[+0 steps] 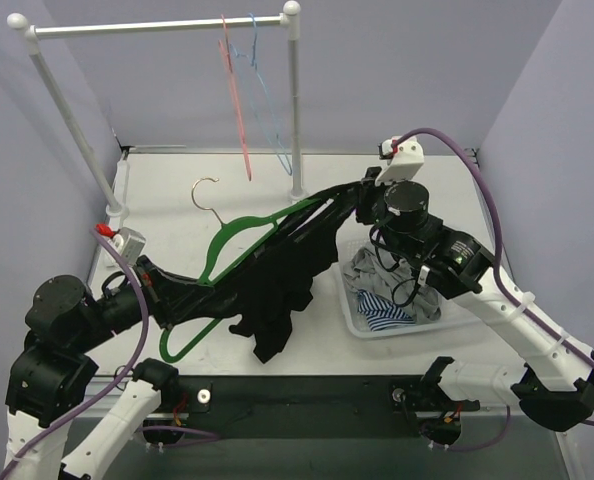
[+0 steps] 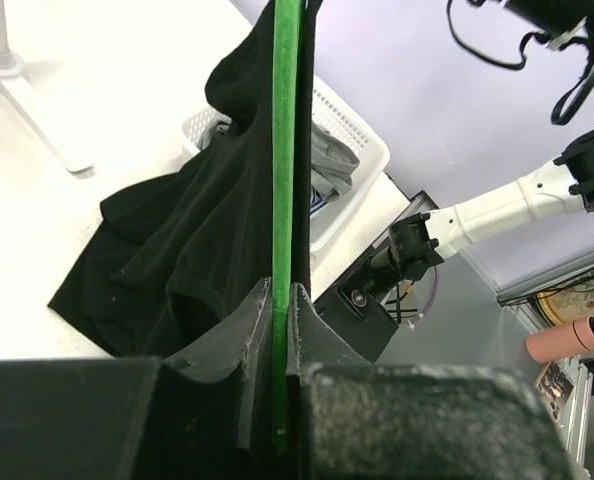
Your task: Remove the tank top from the hanger
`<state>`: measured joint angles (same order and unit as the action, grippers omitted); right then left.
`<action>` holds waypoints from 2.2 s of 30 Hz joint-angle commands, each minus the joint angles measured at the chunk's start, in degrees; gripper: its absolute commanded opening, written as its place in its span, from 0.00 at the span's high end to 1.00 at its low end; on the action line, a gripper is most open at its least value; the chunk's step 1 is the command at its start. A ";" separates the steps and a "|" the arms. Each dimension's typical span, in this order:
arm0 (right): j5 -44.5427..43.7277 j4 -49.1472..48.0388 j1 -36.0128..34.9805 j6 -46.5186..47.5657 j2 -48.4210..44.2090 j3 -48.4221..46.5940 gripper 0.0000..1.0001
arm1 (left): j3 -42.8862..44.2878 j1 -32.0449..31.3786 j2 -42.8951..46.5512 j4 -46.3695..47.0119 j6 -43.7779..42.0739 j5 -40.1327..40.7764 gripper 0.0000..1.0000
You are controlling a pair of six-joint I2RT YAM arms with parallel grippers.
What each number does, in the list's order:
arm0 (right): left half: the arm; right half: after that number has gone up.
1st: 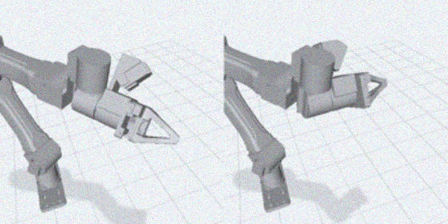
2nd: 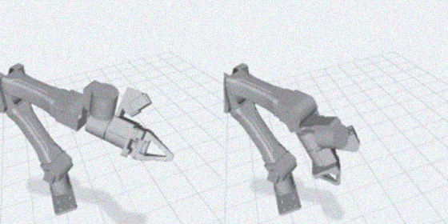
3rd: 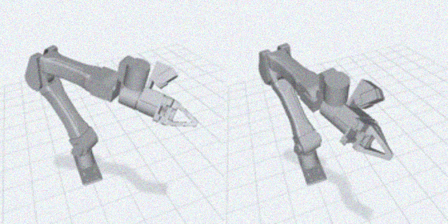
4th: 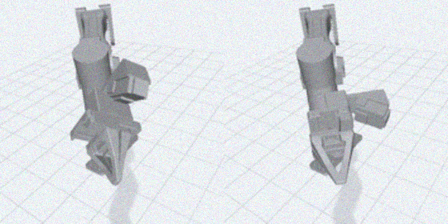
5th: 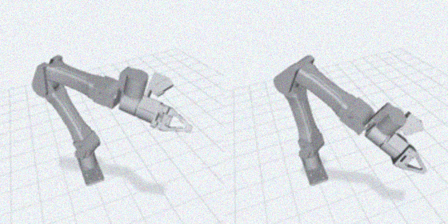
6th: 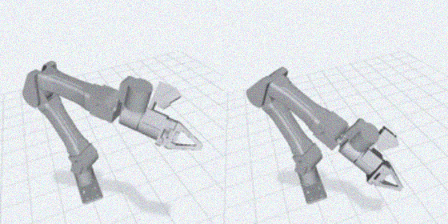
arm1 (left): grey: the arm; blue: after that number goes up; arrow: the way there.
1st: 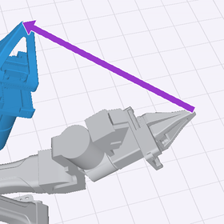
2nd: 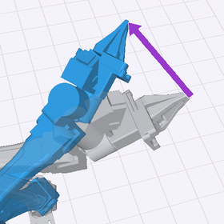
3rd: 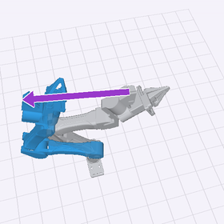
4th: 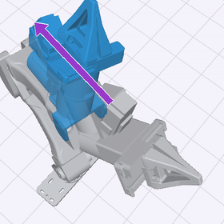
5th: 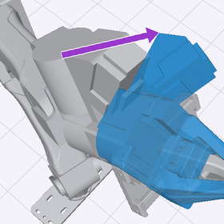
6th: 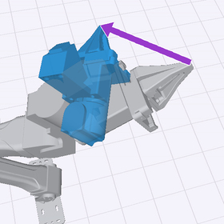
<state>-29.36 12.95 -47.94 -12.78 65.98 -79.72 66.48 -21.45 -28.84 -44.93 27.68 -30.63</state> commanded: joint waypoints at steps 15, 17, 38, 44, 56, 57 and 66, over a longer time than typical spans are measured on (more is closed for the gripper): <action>21.51 6.57 12.33 -5.95 -1.37 5.97 1.00 | 1.37 -2.18 1.51 8.19 -2.98 -6.89 1.00; 26.70 4.90 13.92 -5.77 -1.64 6.16 1.00 | 0.76 -2.45 1.07 9.32 -3.51 -7.42 1.00; 60.39 9.12 16.48 -6.56 -2.95 10.90 1.00 | 5.15 -2.63 -2.27 11.98 -8.61 0.56 1.00; 59.60 7.18 16.74 -8.76 -8.31 15.56 1.00 | 9.72 -2.54 -3.68 7.49 -11.42 12.96 1.00; 57.75 6.04 16.74 -9.10 -11.40 15.92 1.00 | 7.62 -2.63 -3.51 11.35 -6.07 6.73 1.00; 58.54 4.47 16.66 -9.81 -11.13 16.18 1.00 | 7.27 -2.54 -3.24 12.40 -4.67 6.73 1.00; 54.86 -15.90 2.78 -9.64 -11.93 23.56 0.92 | 6.21 -2.54 -4.64 13.90 -1.31 9.36 1.00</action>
<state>28.21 9.47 -40.42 -24.05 53.67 -56.80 72.55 -24.23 -32.62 -36.58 24.05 -22.33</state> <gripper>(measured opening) 0.043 0.146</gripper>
